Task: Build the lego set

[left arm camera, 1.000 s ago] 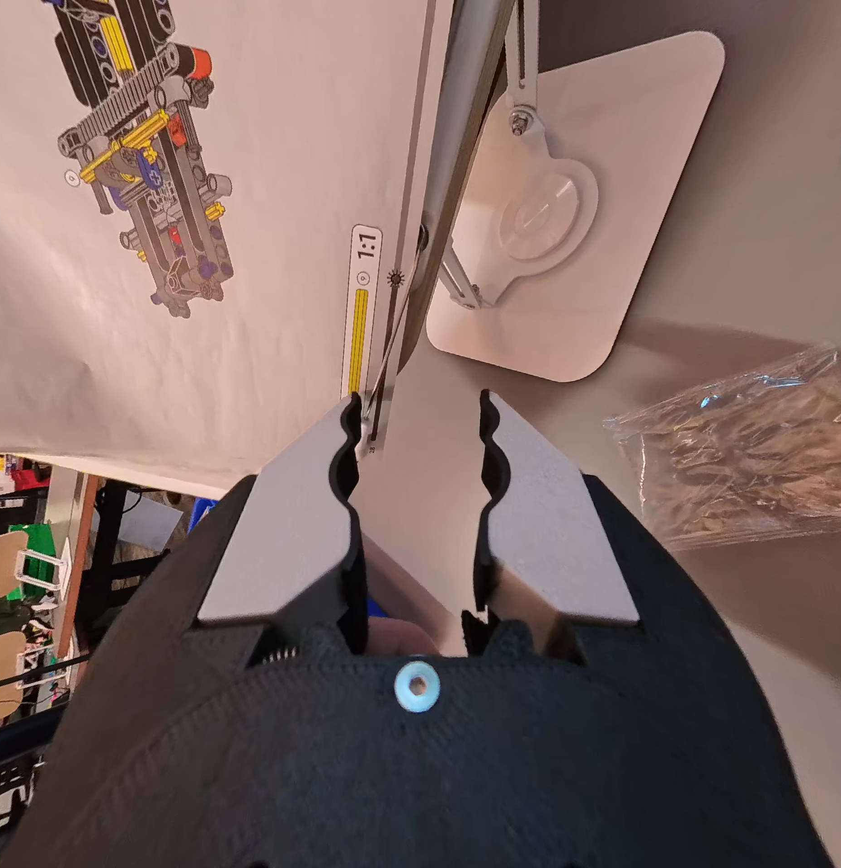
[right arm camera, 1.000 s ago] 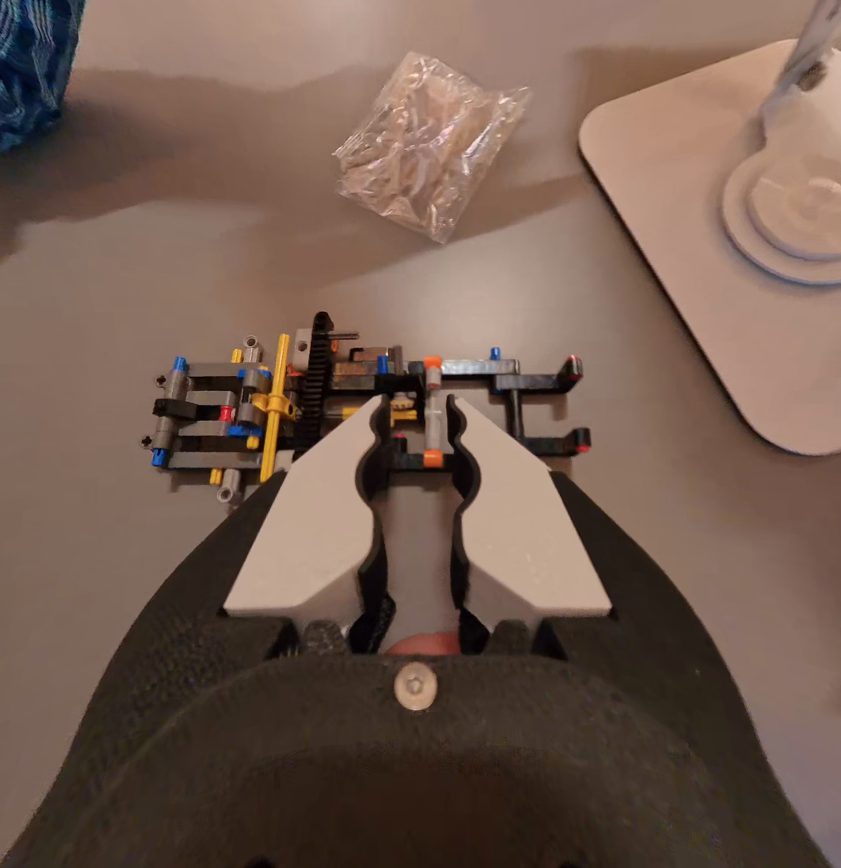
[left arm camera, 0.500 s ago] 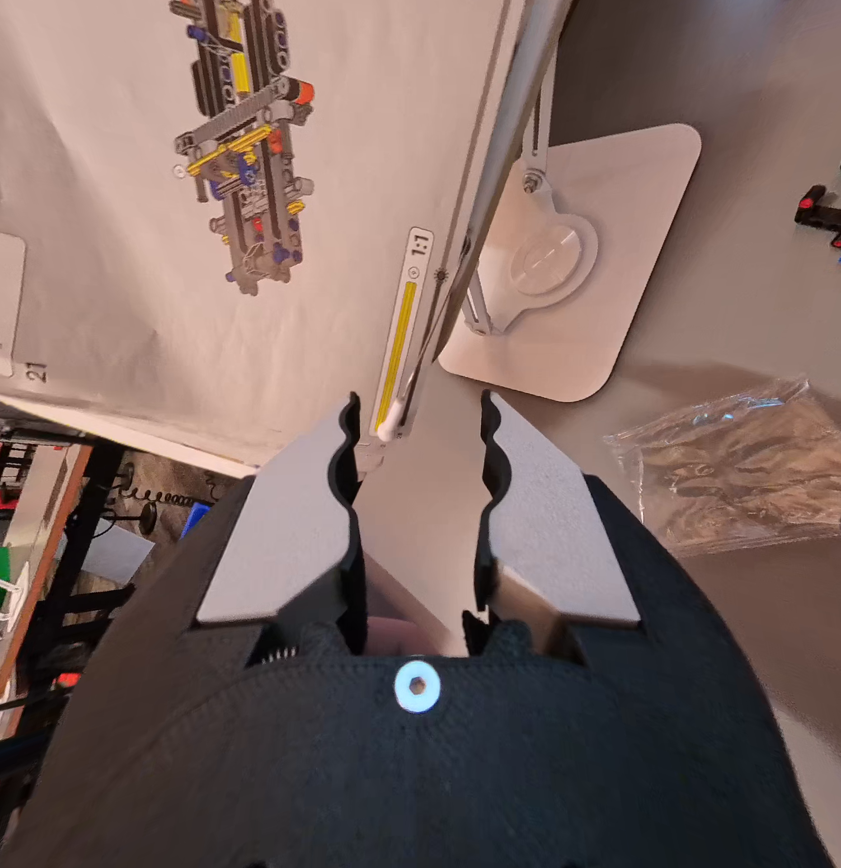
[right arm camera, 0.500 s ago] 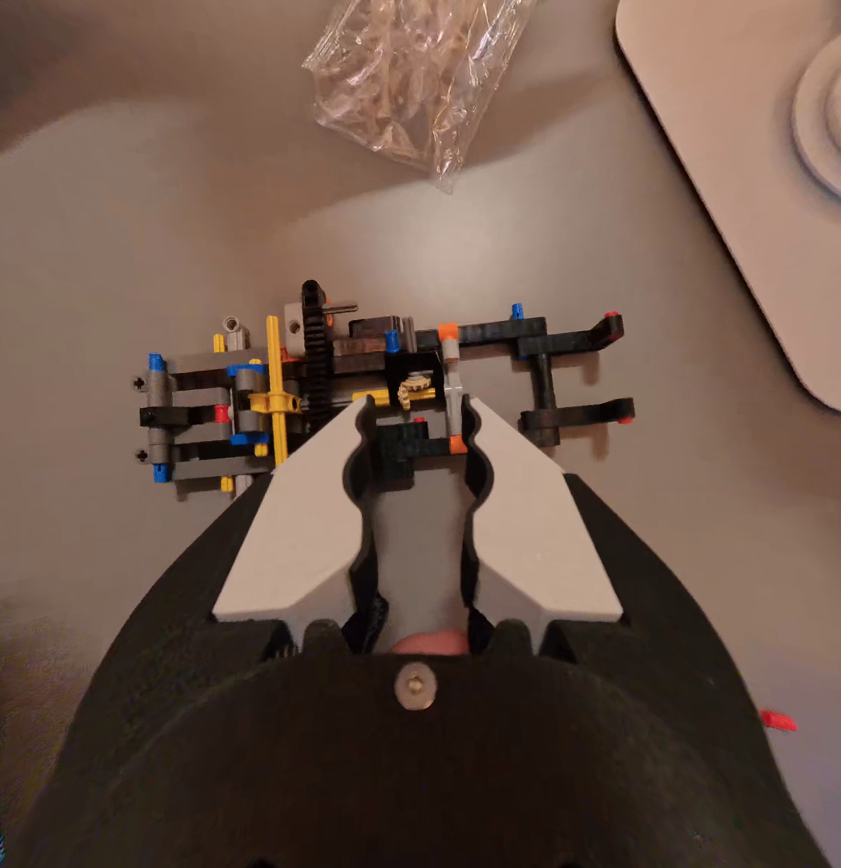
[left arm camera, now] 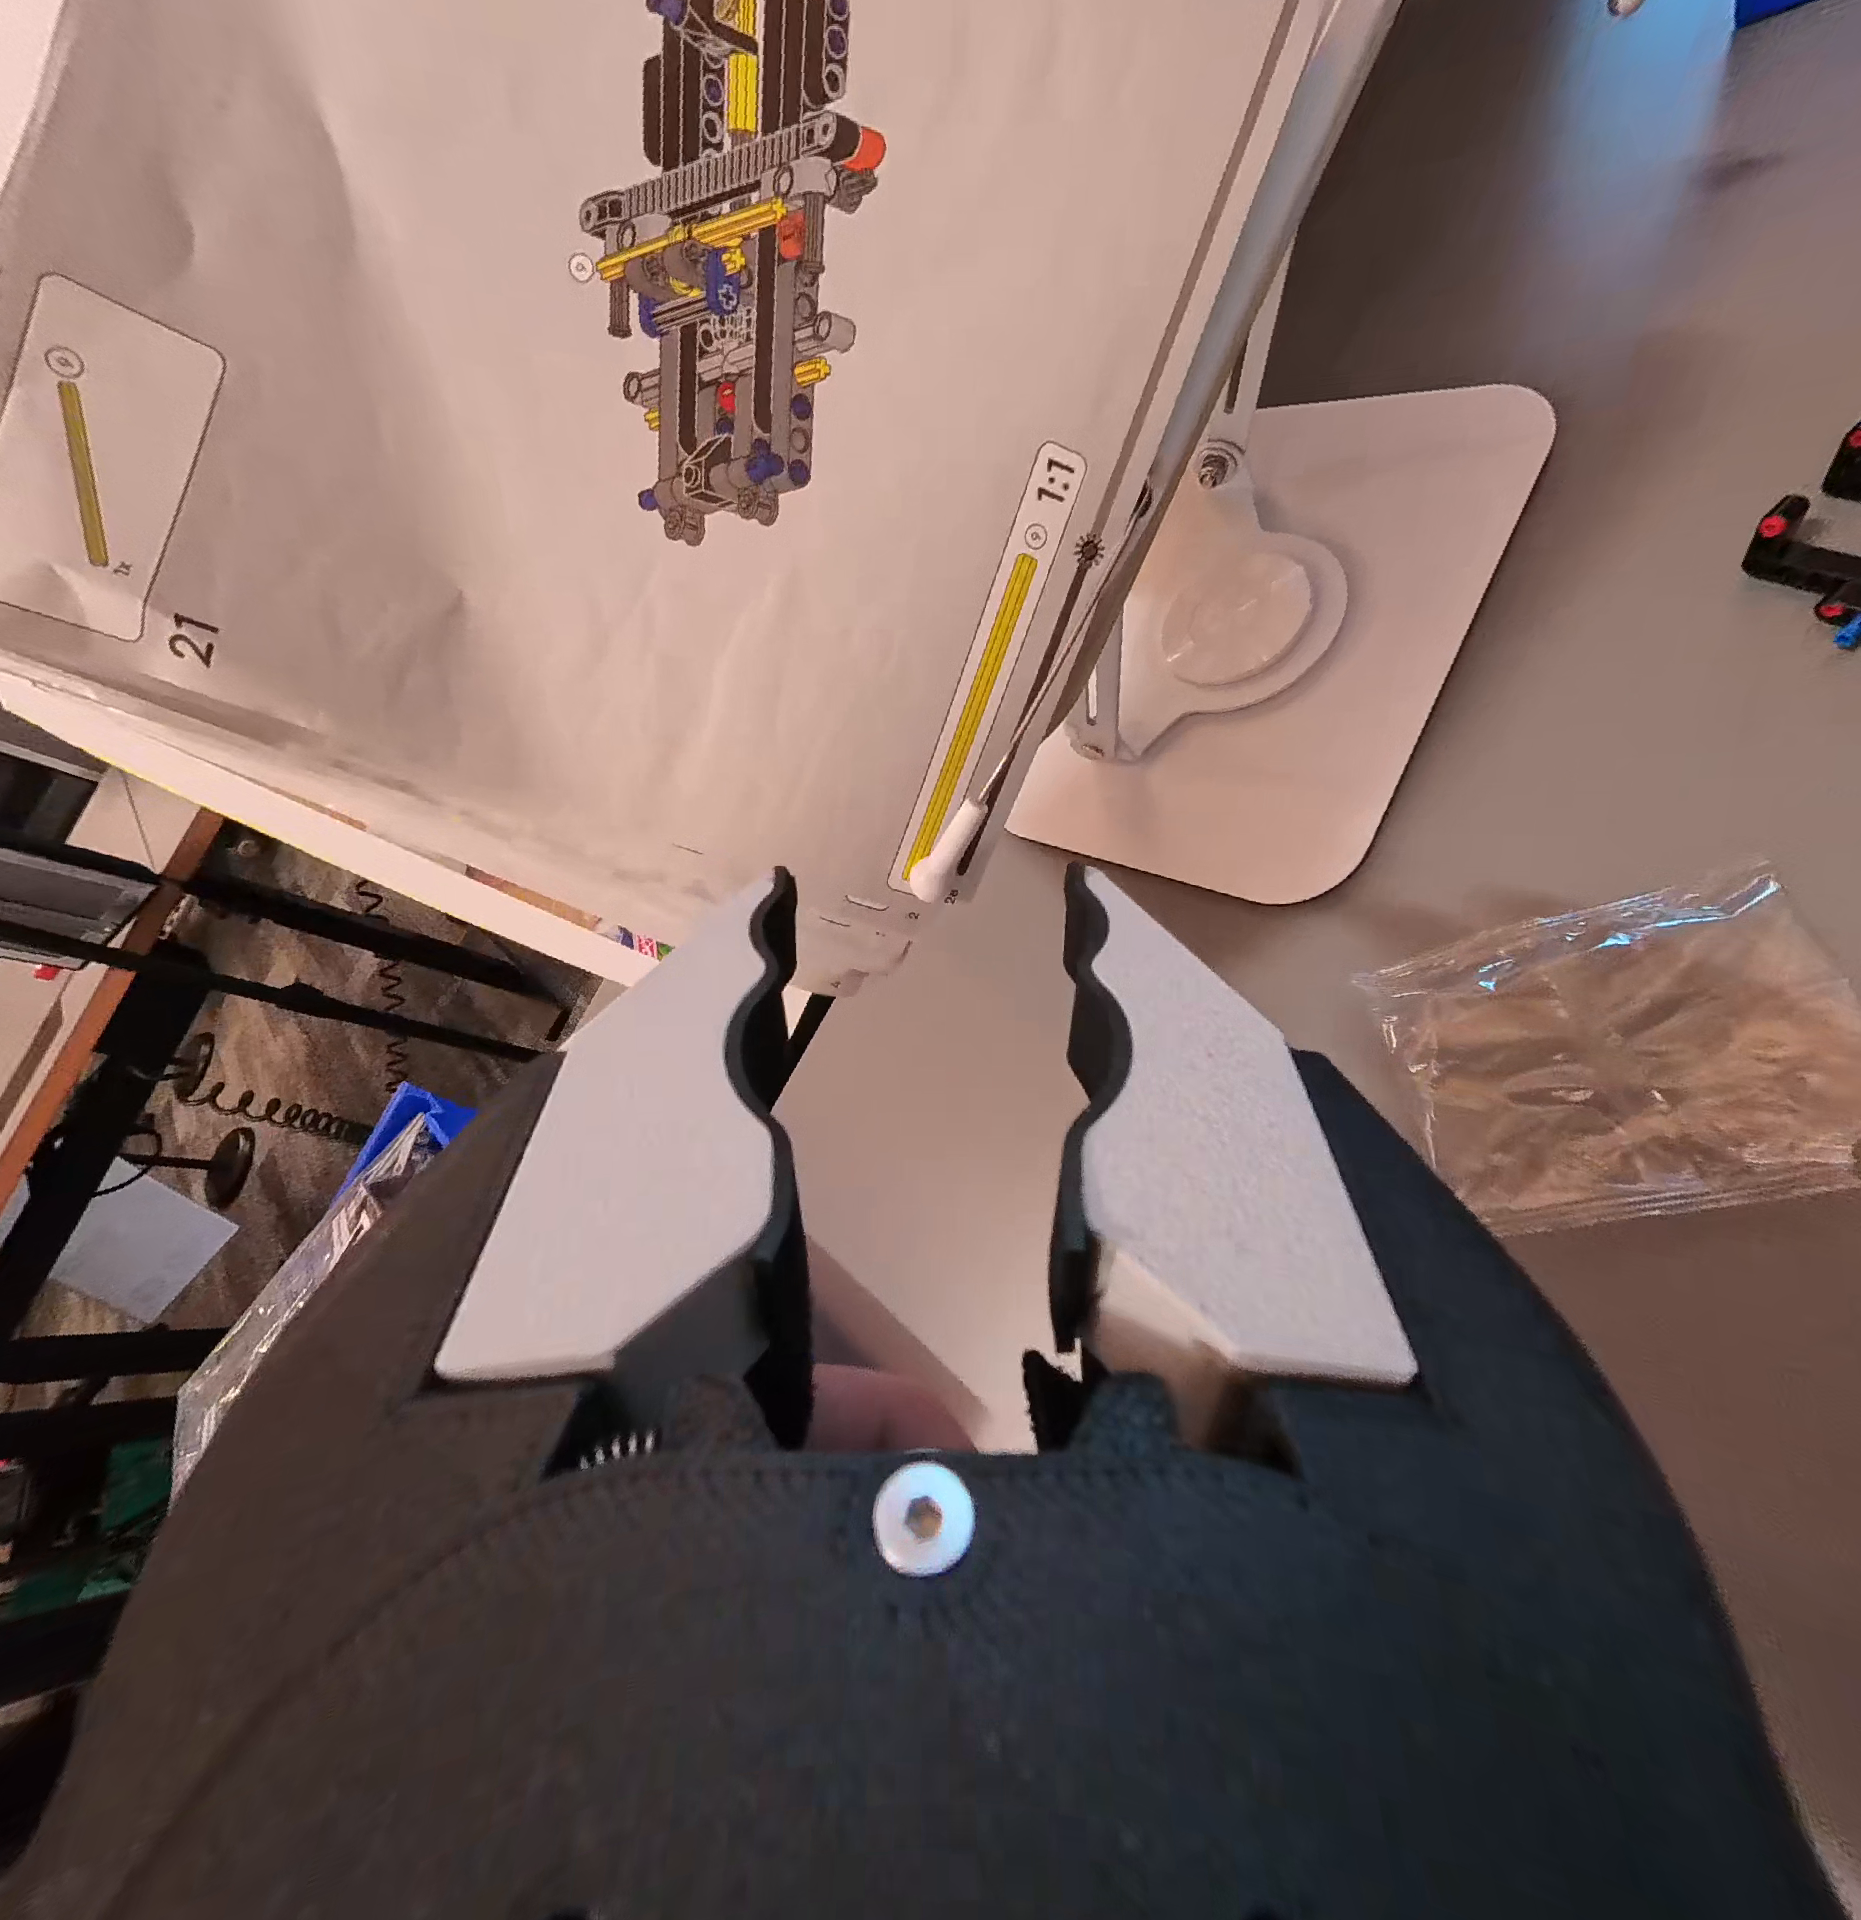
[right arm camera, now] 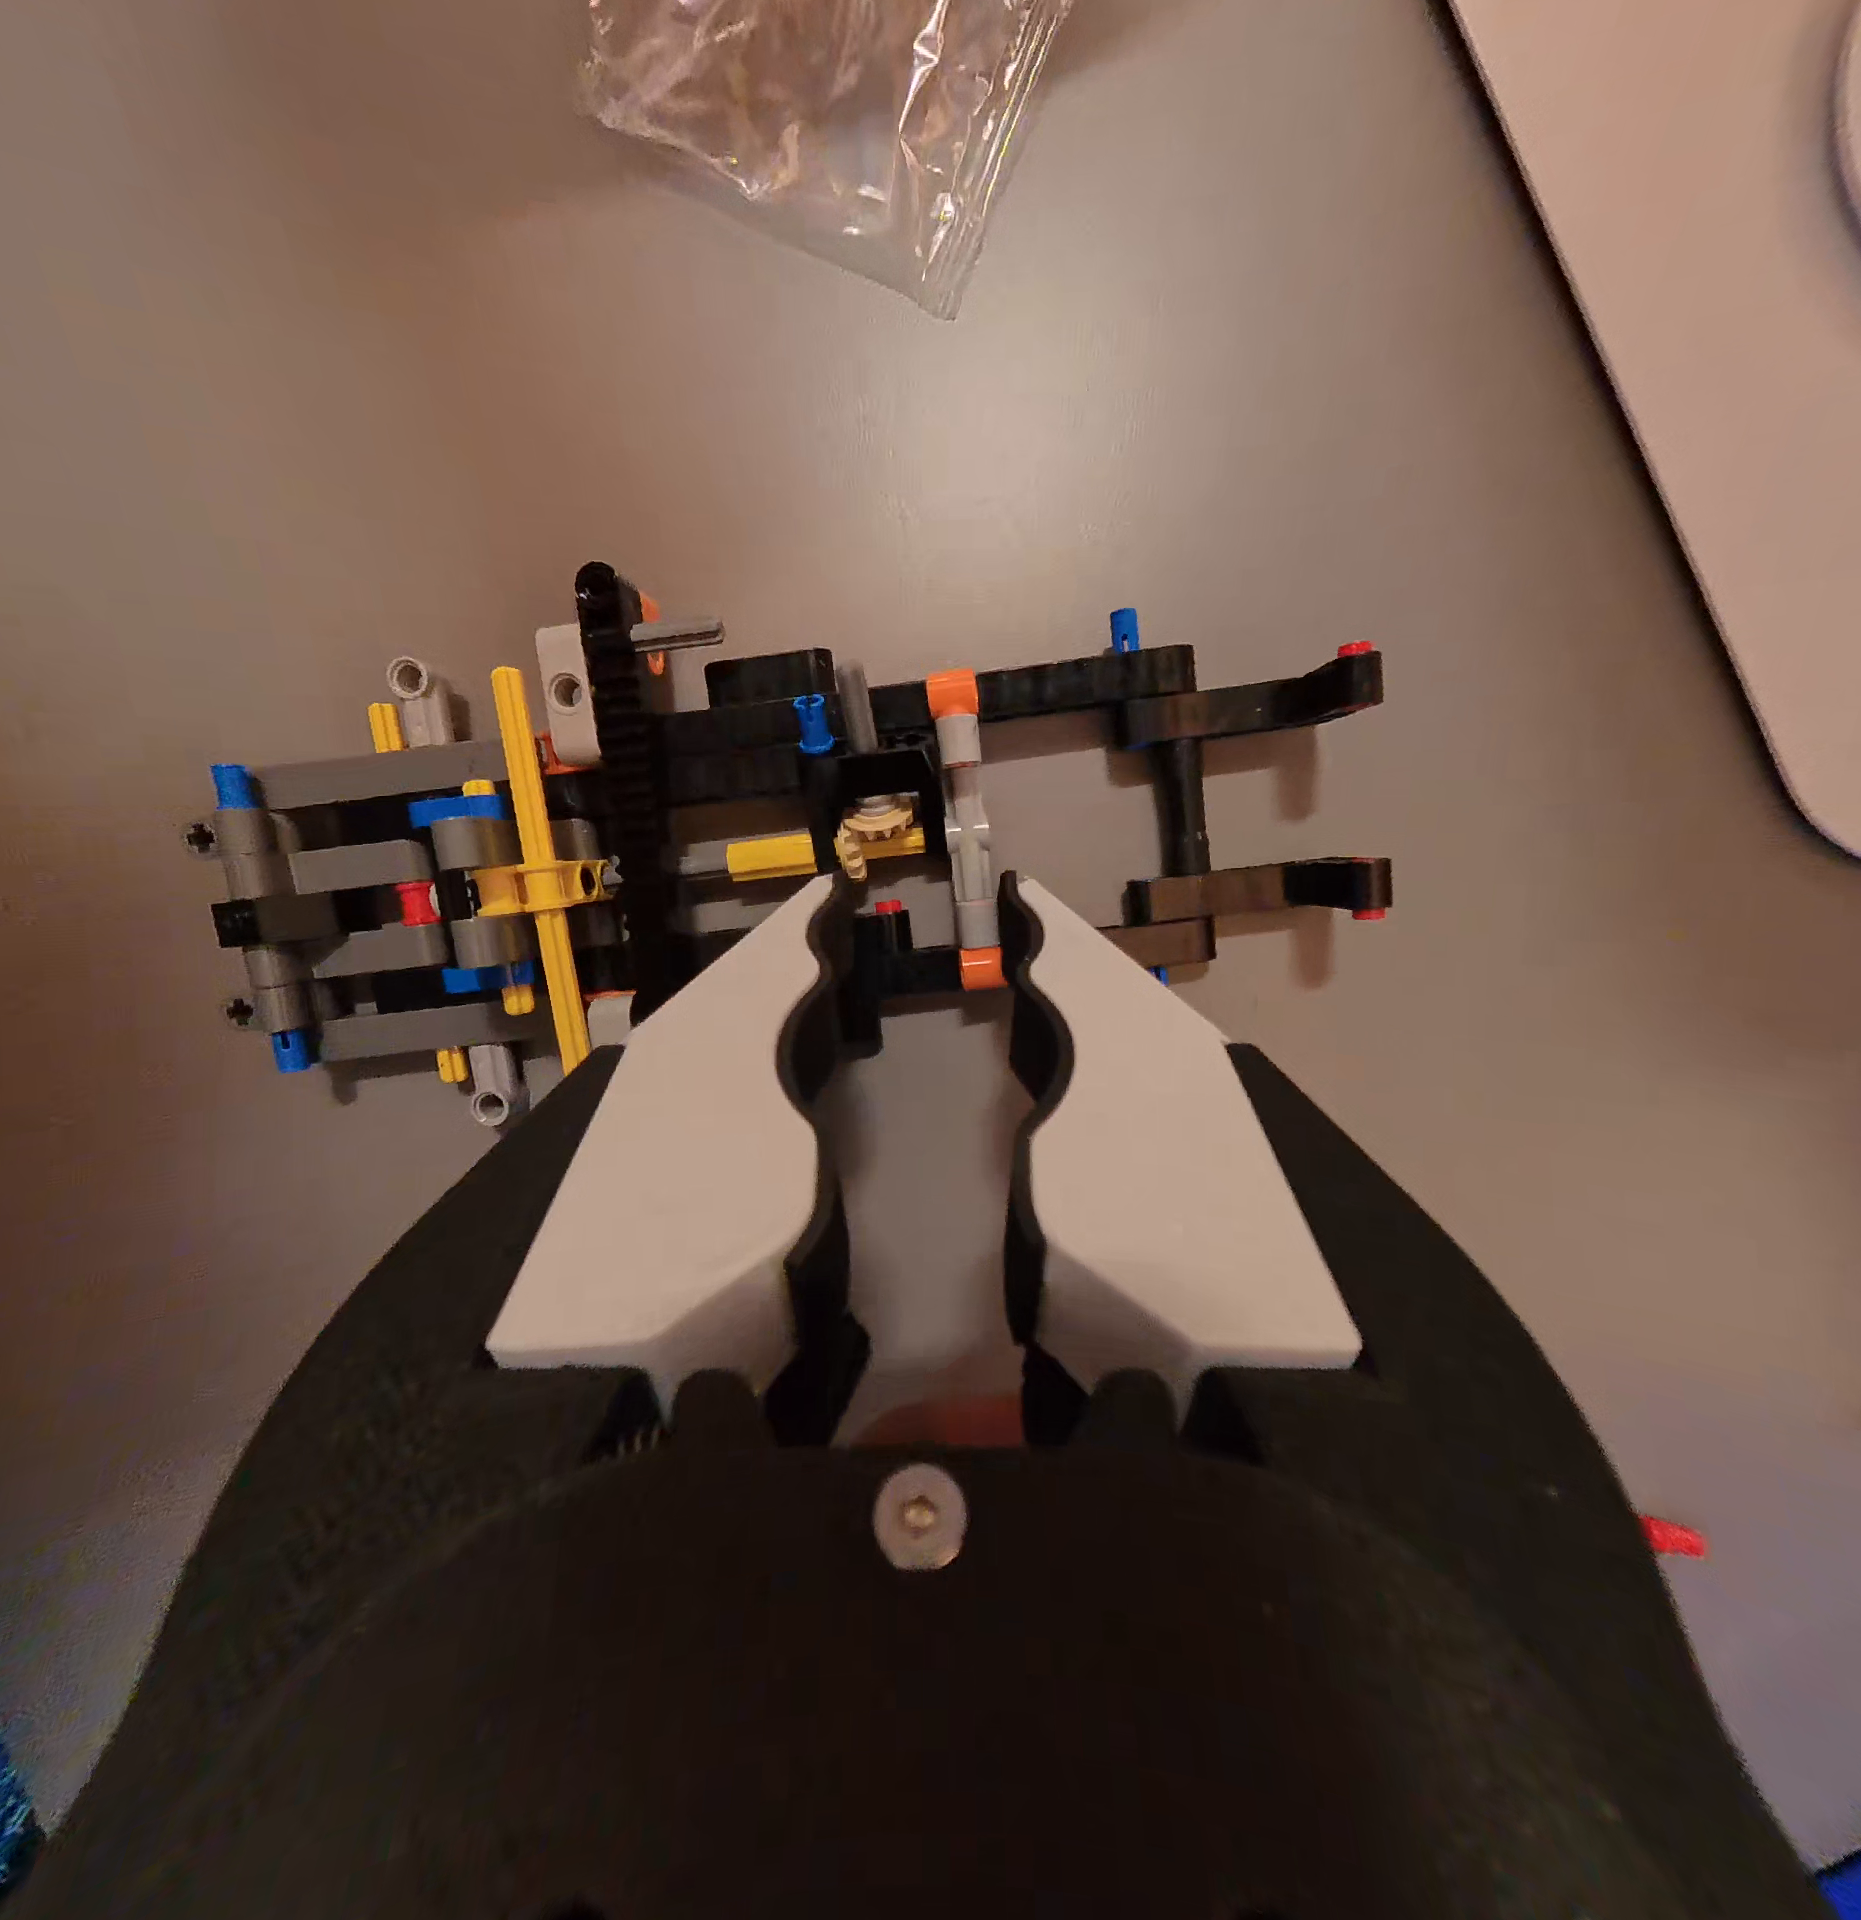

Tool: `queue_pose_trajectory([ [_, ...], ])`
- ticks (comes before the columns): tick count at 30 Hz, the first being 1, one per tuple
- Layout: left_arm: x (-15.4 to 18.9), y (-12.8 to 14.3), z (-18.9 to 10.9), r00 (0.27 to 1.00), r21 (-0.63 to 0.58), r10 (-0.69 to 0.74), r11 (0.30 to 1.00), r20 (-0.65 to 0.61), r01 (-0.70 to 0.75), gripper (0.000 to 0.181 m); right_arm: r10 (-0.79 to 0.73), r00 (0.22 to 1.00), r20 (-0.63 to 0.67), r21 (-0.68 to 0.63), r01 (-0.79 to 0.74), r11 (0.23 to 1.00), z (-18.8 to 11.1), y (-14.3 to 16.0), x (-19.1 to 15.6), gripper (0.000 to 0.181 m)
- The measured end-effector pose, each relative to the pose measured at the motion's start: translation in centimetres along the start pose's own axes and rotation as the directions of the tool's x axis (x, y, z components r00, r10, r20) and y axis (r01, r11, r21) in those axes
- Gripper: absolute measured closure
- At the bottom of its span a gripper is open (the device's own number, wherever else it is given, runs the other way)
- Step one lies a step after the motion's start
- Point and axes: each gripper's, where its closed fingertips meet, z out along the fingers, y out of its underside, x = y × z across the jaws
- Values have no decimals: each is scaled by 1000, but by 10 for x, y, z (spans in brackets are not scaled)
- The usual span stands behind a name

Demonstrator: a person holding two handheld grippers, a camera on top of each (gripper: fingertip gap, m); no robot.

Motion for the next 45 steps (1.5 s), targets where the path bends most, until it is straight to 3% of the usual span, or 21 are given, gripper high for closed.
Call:
queue_pose_trajectory([
  [7,0,-3,-1,1000,6,12,1000,12,-12,132,-32,999,-9,17,32,999,0,-2,0,156],
  [13,-1,-9,-4,999,7,31,999,32,-31,132,-8,1000,-28,115,11,993,-17,-6,4,150],
  [22,-3,-16,1,995,-3,71,997,76,-71,129,57,994,-97,172,-40,984,-41,19,14,157],
  [32,-4,-16,6,989,-31,102,995,104,-100,129,42,990,-132,182,-17,983,-38,31,12,162],
  [45,-10,-31,12,984,36,94,994,152,-101,129,42,985,-168,258,3,966,-47,20,20,158],
])
